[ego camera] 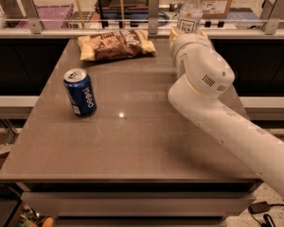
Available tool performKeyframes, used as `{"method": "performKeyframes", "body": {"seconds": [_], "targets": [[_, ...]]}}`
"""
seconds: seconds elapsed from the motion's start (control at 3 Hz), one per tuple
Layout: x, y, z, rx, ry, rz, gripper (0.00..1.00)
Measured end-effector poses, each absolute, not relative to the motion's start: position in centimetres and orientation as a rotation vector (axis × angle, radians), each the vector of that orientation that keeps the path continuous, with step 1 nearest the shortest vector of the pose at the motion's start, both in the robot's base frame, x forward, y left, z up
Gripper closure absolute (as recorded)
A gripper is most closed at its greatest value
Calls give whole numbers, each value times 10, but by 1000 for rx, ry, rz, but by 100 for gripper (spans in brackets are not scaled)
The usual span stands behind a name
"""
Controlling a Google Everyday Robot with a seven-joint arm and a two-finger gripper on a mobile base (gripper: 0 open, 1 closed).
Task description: Pick blue plastic bottle
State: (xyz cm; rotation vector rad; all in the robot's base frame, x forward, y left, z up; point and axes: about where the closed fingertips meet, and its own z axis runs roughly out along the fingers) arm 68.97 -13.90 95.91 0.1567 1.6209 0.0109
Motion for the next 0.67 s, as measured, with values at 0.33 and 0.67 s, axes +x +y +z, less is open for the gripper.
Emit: {"method": "performKeyframes", "body": {"seconds": [0.33,0.67], "targets": [[690,-139,959,143,1623,-2,12],[690,-140,958,133,1625,-13,0]]}}
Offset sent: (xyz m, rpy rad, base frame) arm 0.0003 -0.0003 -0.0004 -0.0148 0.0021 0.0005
